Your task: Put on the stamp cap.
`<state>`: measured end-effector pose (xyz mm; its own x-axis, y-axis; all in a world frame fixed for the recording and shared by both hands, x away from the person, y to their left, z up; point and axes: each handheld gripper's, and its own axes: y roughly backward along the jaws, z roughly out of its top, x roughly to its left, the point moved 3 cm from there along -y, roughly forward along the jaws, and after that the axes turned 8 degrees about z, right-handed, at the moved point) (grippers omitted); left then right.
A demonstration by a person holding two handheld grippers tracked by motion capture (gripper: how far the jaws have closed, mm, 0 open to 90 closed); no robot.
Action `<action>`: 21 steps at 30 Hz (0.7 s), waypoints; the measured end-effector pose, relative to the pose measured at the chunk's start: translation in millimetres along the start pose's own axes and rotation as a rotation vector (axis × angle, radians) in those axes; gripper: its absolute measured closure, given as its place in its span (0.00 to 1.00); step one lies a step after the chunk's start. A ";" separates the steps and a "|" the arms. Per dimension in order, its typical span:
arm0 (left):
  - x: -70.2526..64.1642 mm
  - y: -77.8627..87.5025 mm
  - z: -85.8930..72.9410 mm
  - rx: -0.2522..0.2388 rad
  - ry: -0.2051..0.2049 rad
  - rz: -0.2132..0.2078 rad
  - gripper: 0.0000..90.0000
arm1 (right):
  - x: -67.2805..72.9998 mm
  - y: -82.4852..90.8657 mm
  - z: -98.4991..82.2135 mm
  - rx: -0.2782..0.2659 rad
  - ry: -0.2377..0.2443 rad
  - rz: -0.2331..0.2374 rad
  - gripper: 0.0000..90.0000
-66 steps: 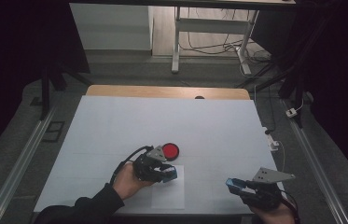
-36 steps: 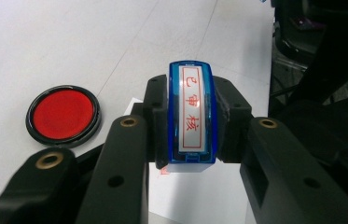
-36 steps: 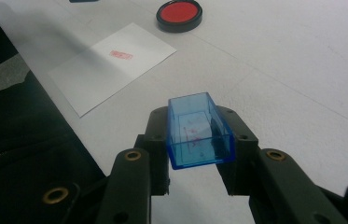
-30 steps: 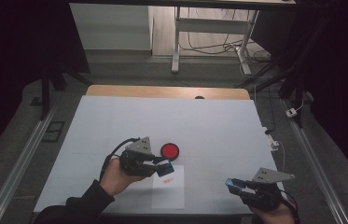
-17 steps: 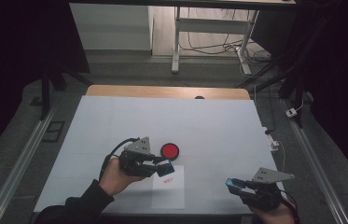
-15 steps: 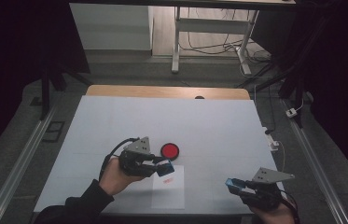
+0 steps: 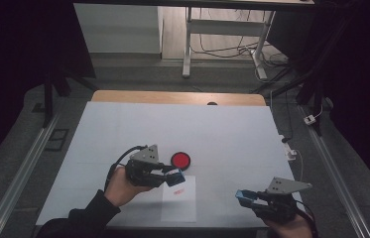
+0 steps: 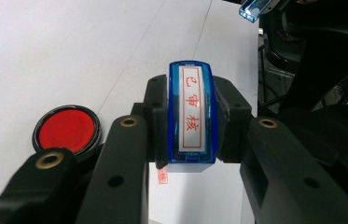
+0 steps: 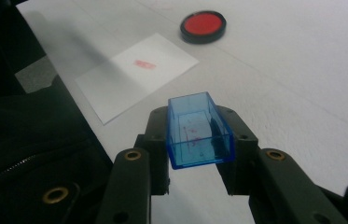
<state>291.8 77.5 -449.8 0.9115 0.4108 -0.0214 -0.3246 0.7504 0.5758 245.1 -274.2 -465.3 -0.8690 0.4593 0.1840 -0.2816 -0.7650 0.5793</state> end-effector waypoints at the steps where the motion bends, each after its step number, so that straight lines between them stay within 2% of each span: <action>1: -0.1 0.4 0.2 -0.001 -0.003 -0.001 0.78 | 1.8 -0.6 2.1 -0.002 0.018 -0.002 0.75; 7: 0.0 1.5 1.1 -0.015 -0.003 0.002 0.78 | 3.3 -3.4 8.8 -0.037 0.032 0.046 0.75; 12: -0.1 2.7 2.0 -0.021 -0.009 0.001 0.78 | 4.8 -7.4 16.3 -0.055 0.047 0.054 0.75; 21: 0.1 3.7 2.4 -0.037 -0.018 -0.004 0.78 | 10.1 -21.9 23.7 -0.031 0.107 0.086 0.75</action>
<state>291.4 79.1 -445.7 0.9172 0.3983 -0.0090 -0.3295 0.7711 0.5449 252.1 -242.1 -457.3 -0.9283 0.3423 0.1456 -0.2153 -0.8137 0.5399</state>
